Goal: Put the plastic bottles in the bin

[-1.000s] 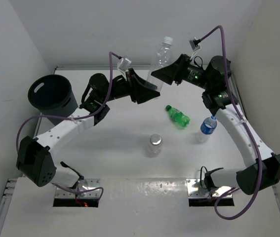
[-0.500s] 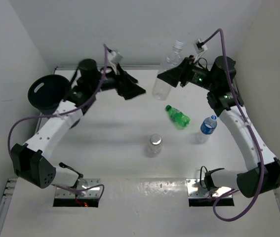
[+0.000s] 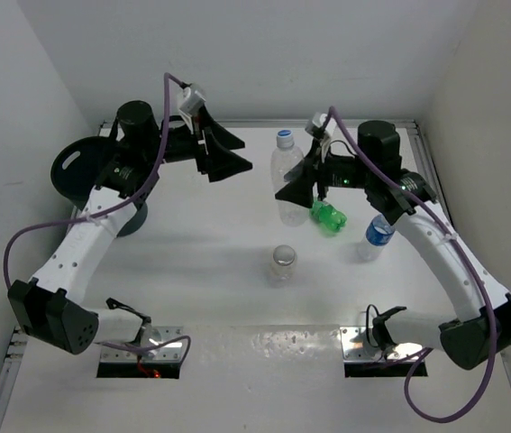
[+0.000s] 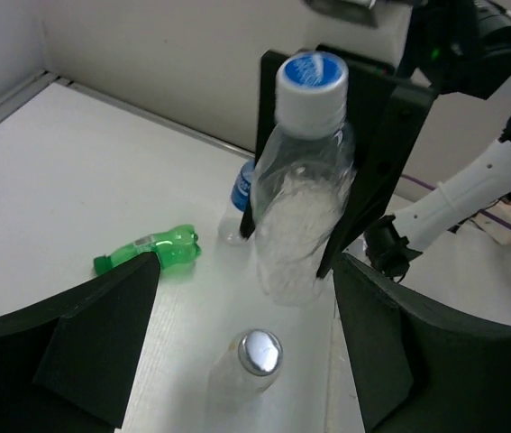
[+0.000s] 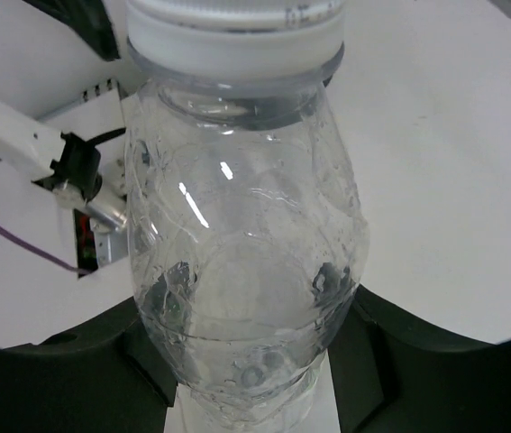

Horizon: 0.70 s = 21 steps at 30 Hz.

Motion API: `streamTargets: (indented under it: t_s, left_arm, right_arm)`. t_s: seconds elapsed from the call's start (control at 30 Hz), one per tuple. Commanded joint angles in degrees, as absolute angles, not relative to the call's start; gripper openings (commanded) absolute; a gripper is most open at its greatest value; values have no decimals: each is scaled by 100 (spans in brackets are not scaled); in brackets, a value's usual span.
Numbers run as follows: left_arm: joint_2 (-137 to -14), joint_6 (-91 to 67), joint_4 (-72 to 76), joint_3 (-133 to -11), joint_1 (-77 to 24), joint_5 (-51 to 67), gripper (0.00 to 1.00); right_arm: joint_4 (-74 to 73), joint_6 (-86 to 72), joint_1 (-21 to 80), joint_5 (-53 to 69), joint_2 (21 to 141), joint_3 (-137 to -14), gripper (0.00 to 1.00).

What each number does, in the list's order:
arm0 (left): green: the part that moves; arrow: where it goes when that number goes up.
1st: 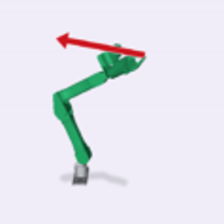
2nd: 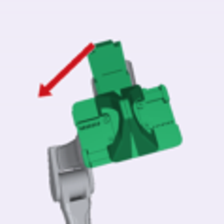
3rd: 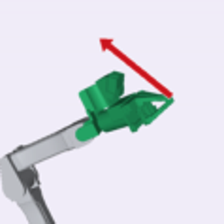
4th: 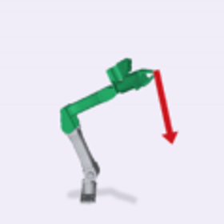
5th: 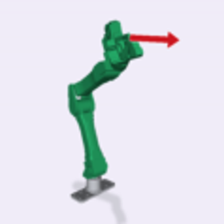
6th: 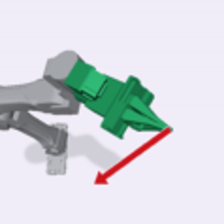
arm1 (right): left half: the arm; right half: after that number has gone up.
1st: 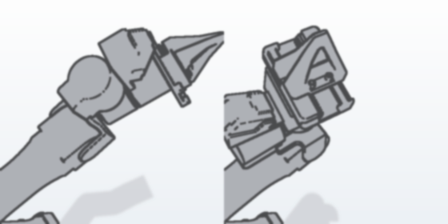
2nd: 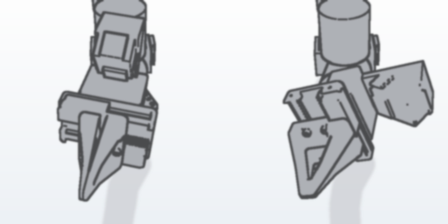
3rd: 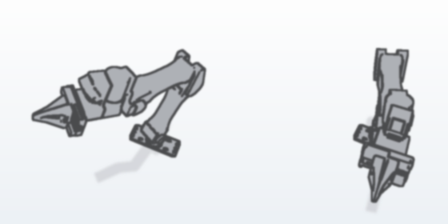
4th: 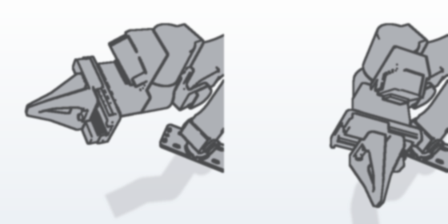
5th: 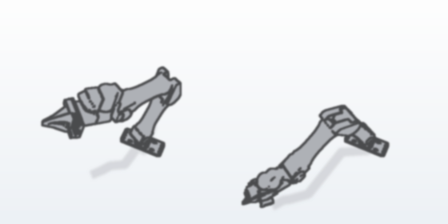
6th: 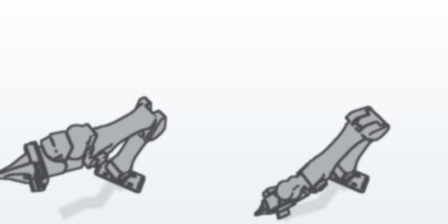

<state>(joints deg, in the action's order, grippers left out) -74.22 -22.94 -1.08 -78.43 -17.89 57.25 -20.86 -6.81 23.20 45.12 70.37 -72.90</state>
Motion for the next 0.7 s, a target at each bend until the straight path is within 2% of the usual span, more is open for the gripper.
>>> streamTargets:
  t_s: [0.0,0.43,0.5,0.67]
  left_arm:
    - [-7295,-2337,413,-7884,-2073,5775,84]
    - [-7716,-3242,1431,-7998,-2619,5555,81]
    - [-7778,-3366,1581,-7946,-2681,5502,79]
    - [-7892,-3929,2188,-7840,-2856,5449,64]
  right_arm:
    - [-2311,-44,2565,4430,7154,-7602,0]
    - [-2294,246,2997,4271,7339,-7664,0]
    - [-2312,263,3041,4272,7365,-7673,0]
    - [-2311,255,3050,4271,7383,-7629,0]
